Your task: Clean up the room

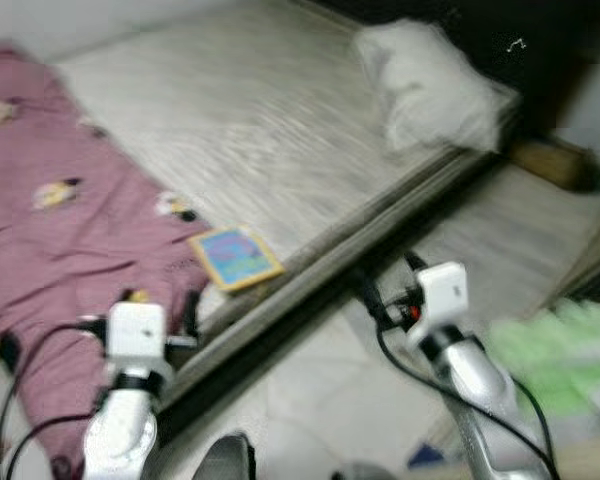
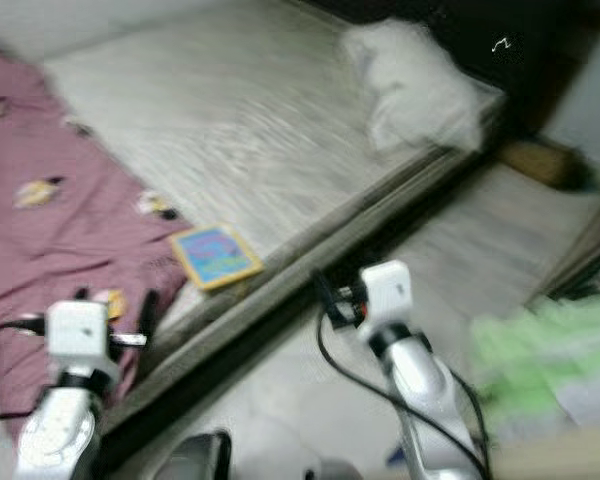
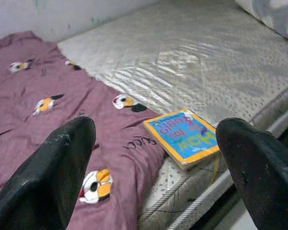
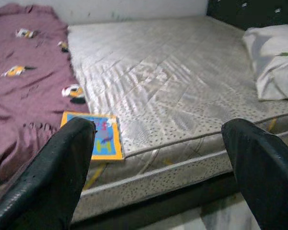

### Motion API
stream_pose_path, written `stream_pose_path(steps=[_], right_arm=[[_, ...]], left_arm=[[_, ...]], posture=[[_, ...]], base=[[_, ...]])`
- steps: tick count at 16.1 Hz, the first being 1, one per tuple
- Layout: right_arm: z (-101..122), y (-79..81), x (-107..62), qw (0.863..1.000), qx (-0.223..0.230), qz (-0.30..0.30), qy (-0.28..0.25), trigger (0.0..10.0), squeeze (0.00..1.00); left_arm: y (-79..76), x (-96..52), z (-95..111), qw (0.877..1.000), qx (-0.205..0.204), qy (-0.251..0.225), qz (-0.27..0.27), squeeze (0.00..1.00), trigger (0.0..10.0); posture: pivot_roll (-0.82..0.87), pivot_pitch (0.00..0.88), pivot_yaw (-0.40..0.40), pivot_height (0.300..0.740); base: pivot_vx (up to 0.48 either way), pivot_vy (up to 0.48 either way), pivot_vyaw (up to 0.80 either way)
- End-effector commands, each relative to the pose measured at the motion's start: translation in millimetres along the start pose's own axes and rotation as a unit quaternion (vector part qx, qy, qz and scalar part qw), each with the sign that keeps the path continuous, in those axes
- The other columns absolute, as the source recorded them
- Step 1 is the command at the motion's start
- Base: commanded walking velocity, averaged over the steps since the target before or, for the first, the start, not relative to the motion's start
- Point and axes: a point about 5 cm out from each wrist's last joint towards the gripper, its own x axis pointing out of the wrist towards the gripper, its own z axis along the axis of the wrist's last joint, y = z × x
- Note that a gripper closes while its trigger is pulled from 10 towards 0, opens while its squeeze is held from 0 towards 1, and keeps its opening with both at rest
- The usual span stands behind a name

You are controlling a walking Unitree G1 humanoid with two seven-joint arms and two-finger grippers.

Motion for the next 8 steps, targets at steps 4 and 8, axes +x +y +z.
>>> stream_pose_path(steps=[4,8], right_arm=[[6.5,3.2,6.0,1.0,-0.004,-0.003,-0.019,10.0,0.0],[4.4,-5.3,2.2,1.0,-0.015,-0.008,-0.013,10.0,0.0]], left_arm=[[4.3,0.7,1.6,1.0,0.003,-0.001,0.0,0.0,10.0],[0.1,2.4,5.3,1.0,-0.005,-0.011,-0.019,0.0,10.0]], posture=[[0.0,0.121,-0.046,0.74],[0.0,0.125,-0.048,0.74]], base=[[0.0,0.0,0.8],[0.0,0.0,0.8]])
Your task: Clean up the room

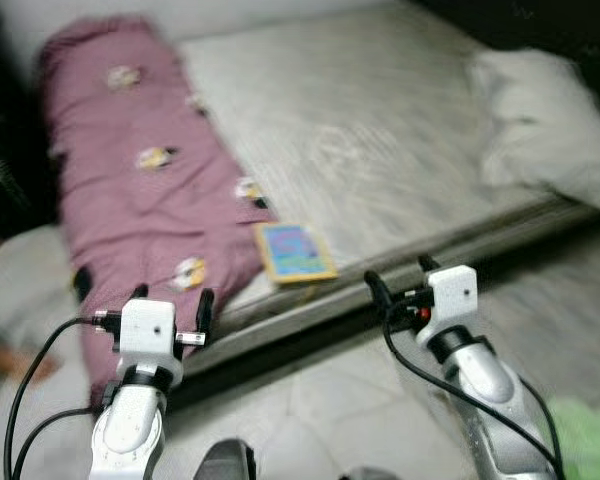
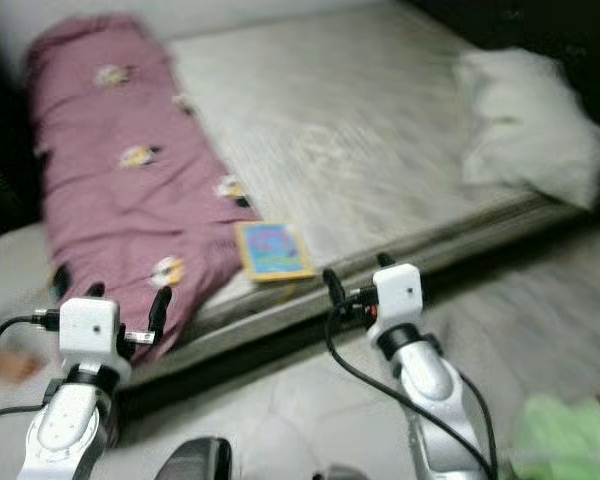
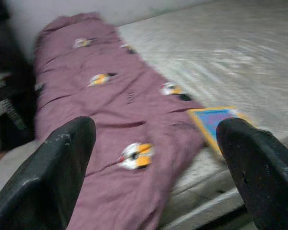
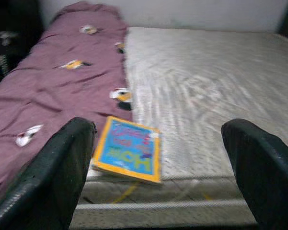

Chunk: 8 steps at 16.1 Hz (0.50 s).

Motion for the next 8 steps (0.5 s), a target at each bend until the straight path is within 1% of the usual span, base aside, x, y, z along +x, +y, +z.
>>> stream_pose_path(steps=[1,3,6,8], right_arm=[[3.0,3.7,2.0,1.0,-0.002,0.008,-0.008,10.0,0.0],[3.4,5.1,2.5,1.0,-0.001,0.009,-0.01,10.0,0.0],[3.4,8.8,1.9,1.0,0.0,0.016,-0.012,10.0,0.0],[3.0,8.8,2.0,1.0,0.007,0.017,-0.013,10.0,0.0]], left_arm=[[4.6,-1.3,0.1,1.0,0.005,0.0,0.002,0.0,10.0],[3.9,0.9,2.9,1.0,0.009,-0.008,-0.004,0.0,10.0],[2.7,2.2,3.0,1.0,0.007,-0.008,-0.009,0.0,10.0],[2.2,2.7,1.7,1.0,0.006,-0.005,-0.01,0.0,10.0]], posture=[[0.0,0.124,-0.047,0.74],[0.0,0.123,-0.045,0.74],[0.0,0.123,-0.045,0.74],[0.0,0.122,-0.045,0.74]], base=[[0.0,0.0,0.8],[0.0,0.0,0.8],[0.0,0.0,0.8],[0.0,0.0,0.0]])
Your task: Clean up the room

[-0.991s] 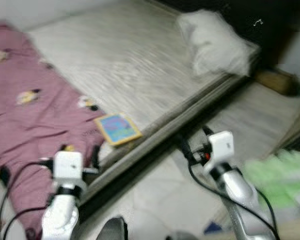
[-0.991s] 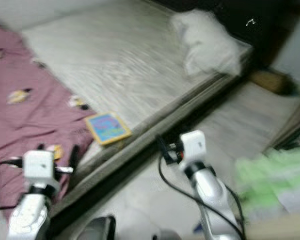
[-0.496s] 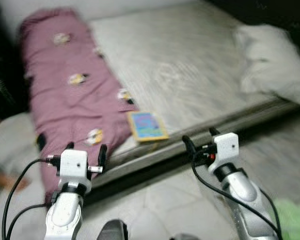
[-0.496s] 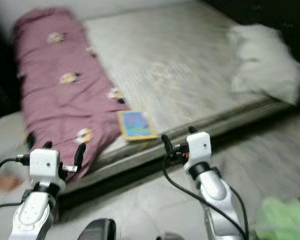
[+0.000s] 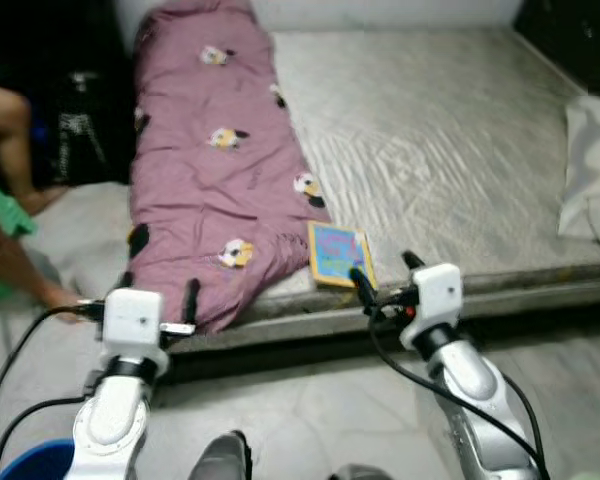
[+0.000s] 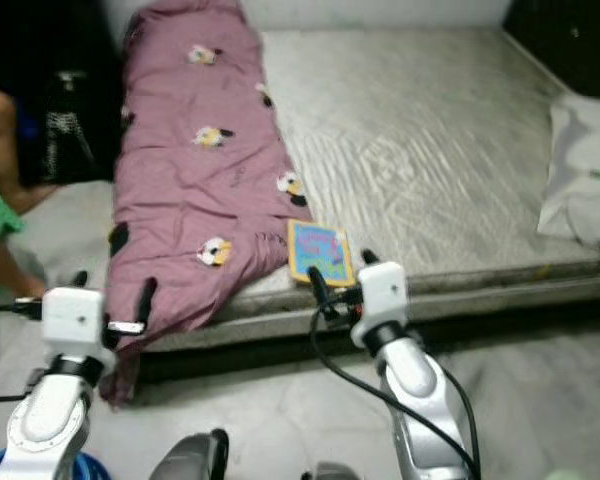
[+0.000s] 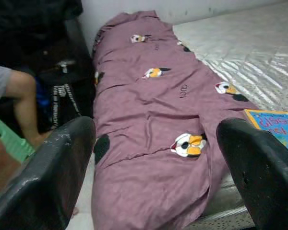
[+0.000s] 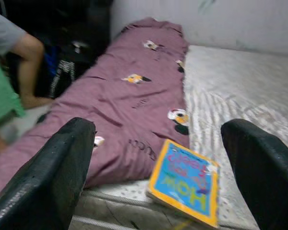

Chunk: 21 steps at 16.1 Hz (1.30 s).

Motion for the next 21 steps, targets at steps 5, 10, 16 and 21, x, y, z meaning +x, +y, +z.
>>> stream_pose_path(steps=[5,10,16,21], right_arm=[[-2.6,-4.1,-4.1,1.0,0.0,-0.009,0.004,10.0,0.0],[-5.0,-3.0,-4.1,1.0,0.001,-0.009,0.007,10.0,0.0],[-5.5,-2.6,-3.7,1.0,0.0,-0.009,0.008,10.0,0.0],[-5.4,-2.5,-4.1,1.0,-0.001,-0.01,0.008,10.0,0.0]], left_arm=[[-7.8,0.5,-2.1,1.0,-0.015,0.007,-0.021,0.0,10.0],[-6.3,0.9,-2.8,0.999,-0.022,0.011,-0.02,0.0,10.0],[-7.4,1.6,-1.6,0.999,-0.023,0.01,-0.03,0.0,10.0],[-7.6,1.8,-1.7,0.999,-0.022,0.011,-0.031,0.0,10.0]], posture=[[0.0,0.122,-0.044,0.74],[0.0,0.121,-0.041,0.74],[0.0,0.122,-0.04,0.74],[0.0,0.124,-0.04,0.74]], base=[[0.0,0.0,0.0],[0.0,0.0,0.0],[0.0,0.48,0.0],[0.0,0.48,0.0]])
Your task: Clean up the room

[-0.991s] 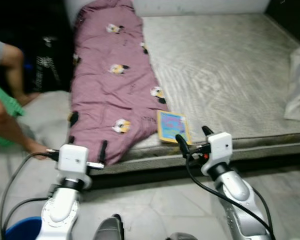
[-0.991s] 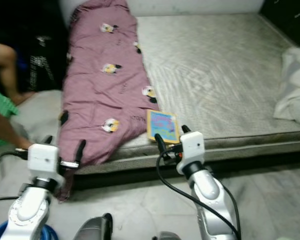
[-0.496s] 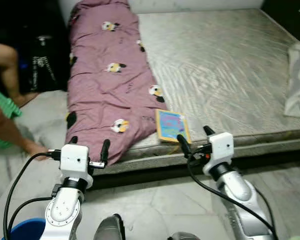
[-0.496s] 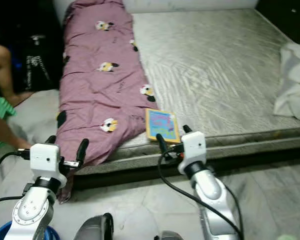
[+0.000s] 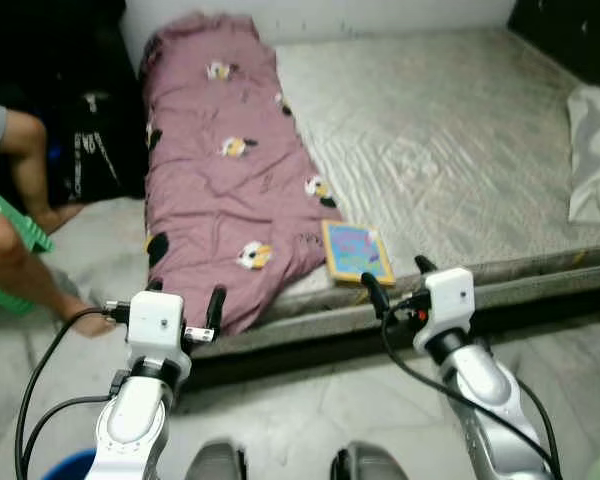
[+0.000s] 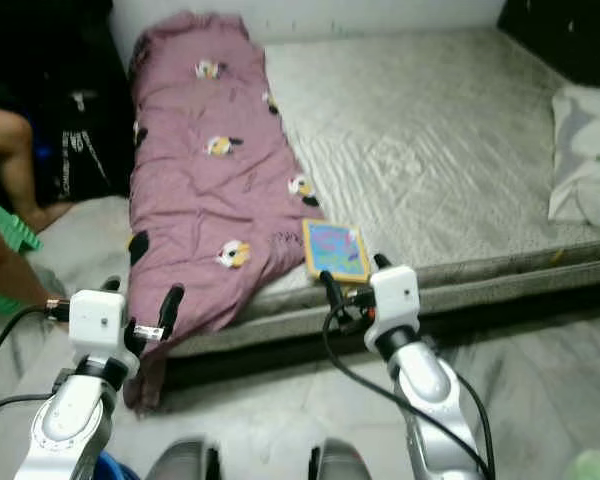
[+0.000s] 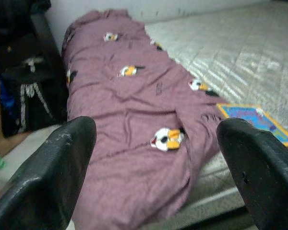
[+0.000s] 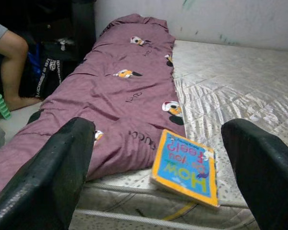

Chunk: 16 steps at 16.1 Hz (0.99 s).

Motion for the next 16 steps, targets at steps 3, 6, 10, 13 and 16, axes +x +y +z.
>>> stream_pose_path(steps=[3,6,10,13,16], right_arm=[[2.9,2.2,1.1,1.0,0.0,-0.004,-0.008,10.0,0.0],[1.3,0.9,-0.4,1.0,-0.001,-0.01,-0.007,10.0,0.0],[1.6,1.0,0.2,1.0,-0.004,-0.013,-0.007,10.0,0.0],[2.2,-1.0,1.7,1.0,-0.007,-0.02,-0.011,10.0,0.0],[2.6,-4.1,3.8,0.999,-0.008,-0.036,-0.018,10.0,0.0]], left_arm=[[6.5,-1.4,-0.4,1.0,0.017,-0.002,0.006,0.0,10.0],[3.9,-1.7,1.2,1.0,0.007,-0.008,-0.013,0.0,10.0],[3.9,-2.0,1.9,1.0,0.005,-0.012,-0.018,0.0,10.0],[3.8,-0.7,1.4,1.0,0.005,-0.014,-0.024,0.0,10.0],[5.6,2.5,1.2,1.0,0.008,-0.017,-0.025,0.0,10.0]], posture=[[0.0,0.121,-0.038,0.74],[0.0,0.122,-0.036,0.74],[0.0,0.12,-0.036,0.74],[0.0,0.109,-0.033,0.74],[0.0,0.096,-0.019,0.74]], base=[[0.0,0.094,0.0],[0.0,0.0,0.0],[0.0,0.0,0.0],[0.09,0.0,0.0],[0.286,0.0,0.0]])
